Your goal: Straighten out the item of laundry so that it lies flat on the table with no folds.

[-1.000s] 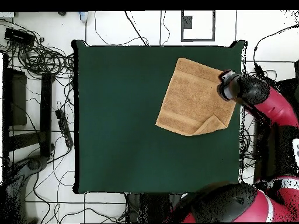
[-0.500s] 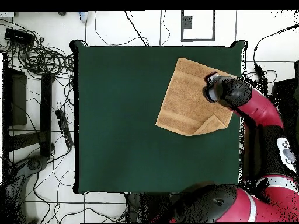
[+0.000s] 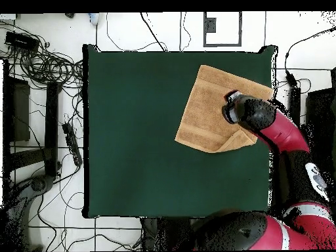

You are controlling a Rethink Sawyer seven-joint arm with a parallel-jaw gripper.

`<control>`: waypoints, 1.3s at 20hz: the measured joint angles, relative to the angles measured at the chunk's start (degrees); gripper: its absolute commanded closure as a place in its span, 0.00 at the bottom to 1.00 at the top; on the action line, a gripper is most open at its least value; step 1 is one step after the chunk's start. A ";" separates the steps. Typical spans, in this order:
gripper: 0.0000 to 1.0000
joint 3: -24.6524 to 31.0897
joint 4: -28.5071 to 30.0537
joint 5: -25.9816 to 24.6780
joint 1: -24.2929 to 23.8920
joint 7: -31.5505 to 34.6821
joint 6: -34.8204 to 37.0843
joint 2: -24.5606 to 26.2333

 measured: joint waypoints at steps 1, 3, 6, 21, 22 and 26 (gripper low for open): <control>0.00 0.00 0.65 0.00 -0.52 0.01 -0.34 0.03; 0.00 0.01 2.08 0.00 -1.95 0.01 -1.21 0.19; 0.00 -0.01 3.06 -0.01 -3.24 0.01 -1.95 0.42; 0.00 -0.36 6.45 0.02 -6.88 0.01 -4.76 0.21; 0.00 -0.63 6.68 0.02 -6.47 0.01 -4.76 0.06; 0.00 -1.65 7.58 0.05 -4.82 0.01 -4.75 -0.38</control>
